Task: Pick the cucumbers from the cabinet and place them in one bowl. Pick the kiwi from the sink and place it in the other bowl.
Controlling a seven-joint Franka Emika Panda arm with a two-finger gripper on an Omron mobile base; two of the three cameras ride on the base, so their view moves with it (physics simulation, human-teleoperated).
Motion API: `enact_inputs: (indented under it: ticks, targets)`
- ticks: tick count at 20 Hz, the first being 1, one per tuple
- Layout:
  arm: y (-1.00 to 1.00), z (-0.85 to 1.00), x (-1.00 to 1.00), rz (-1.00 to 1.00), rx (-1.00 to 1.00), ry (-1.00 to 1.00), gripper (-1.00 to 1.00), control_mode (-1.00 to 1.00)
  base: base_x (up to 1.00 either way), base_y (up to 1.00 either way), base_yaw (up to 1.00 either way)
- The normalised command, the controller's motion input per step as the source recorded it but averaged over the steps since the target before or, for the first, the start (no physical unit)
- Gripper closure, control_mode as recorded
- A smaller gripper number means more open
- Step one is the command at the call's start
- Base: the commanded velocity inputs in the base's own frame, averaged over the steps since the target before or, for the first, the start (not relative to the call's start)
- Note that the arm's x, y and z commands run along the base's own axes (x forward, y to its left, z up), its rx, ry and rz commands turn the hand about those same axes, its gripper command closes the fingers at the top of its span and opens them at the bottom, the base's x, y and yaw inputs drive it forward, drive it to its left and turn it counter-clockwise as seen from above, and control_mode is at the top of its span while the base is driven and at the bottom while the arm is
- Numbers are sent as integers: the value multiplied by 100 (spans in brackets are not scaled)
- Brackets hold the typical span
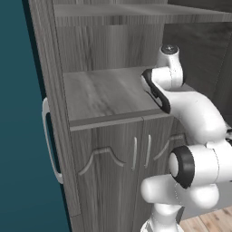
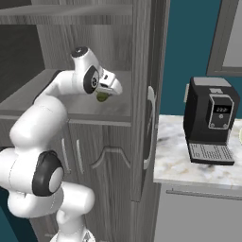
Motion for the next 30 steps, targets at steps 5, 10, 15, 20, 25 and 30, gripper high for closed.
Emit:
enact_inputs:
  ticks: [5, 10, 15, 20, 25, 30]
  targets:
    - [3, 7, -71, -28, 5, -4, 100, -100, 0, 0, 0]
    - [3, 19, -86, -18, 3, 0, 100, -100, 0, 0, 0]
    - [8, 3, -92, -11, 1, 1, 100, -100, 0, 0, 0]
    - [0, -8, -89, -7, 0, 3, 100, -100, 0, 0, 0]
    - [1, 0, -81, 2, 0, 0, 100, -100, 0, 0, 0]
    - [2, 0, -54, 3, 0, 0, 100, -100, 0, 0, 0]
